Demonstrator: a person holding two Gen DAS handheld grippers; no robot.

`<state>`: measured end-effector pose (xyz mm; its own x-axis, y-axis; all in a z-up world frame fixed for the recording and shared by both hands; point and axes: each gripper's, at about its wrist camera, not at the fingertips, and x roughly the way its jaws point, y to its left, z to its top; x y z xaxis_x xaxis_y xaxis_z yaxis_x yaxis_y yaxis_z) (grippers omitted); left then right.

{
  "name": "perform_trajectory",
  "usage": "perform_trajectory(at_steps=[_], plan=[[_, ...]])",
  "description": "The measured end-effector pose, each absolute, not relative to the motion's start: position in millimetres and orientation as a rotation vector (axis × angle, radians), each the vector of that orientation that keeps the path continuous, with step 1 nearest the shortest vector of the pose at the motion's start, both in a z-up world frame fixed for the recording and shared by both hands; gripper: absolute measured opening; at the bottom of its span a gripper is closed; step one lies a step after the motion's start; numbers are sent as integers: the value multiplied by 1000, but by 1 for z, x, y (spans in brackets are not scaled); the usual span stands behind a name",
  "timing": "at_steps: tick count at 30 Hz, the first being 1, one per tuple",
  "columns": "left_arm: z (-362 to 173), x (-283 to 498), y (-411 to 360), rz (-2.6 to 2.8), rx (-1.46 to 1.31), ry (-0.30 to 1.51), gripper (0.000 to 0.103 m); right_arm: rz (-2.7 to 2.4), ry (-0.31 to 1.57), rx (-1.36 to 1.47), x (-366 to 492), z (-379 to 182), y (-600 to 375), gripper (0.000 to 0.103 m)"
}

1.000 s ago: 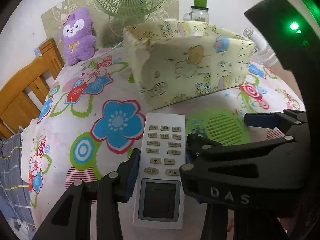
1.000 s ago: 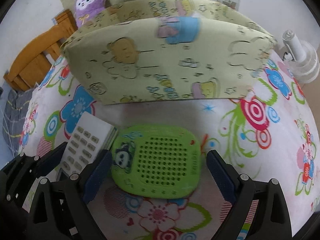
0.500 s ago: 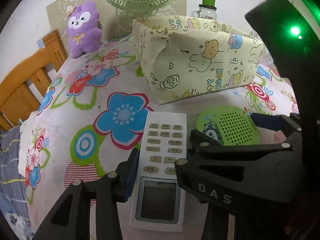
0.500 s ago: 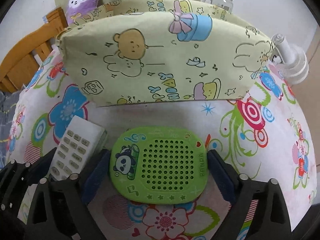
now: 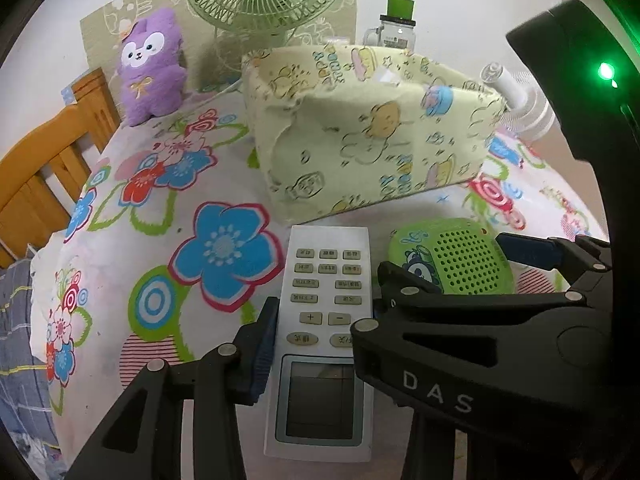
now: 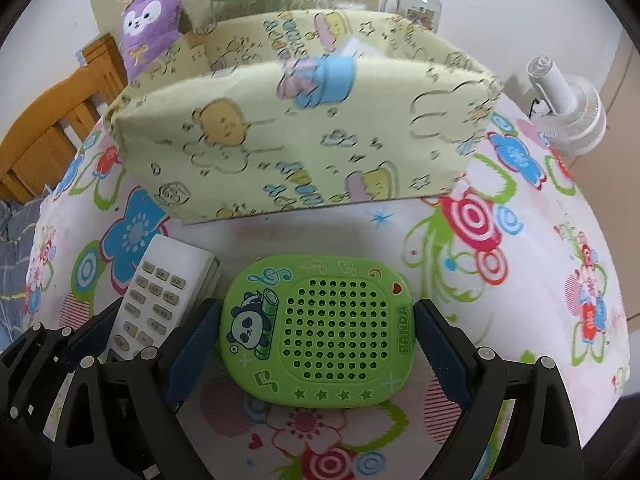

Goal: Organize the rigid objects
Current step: 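Lift and carry the remote with the left gripper while the right carries the speaker over the box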

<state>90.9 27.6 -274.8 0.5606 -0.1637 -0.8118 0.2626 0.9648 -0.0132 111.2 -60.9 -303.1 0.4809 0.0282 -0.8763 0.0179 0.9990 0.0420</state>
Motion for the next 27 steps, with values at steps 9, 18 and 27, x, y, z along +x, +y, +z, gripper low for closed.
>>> perform_trajectory(at_steps=[9,18,27], plan=[[-242,86,10,-258,128,892,46,-12,1011,62,105,-268,-82,95],[-209,82,-4,-245,115,855,46,0,967,53,101,-232,-97,95],[-179,78,-20,-240,114,825,46,2,936,41,99,-201,-113,95]])
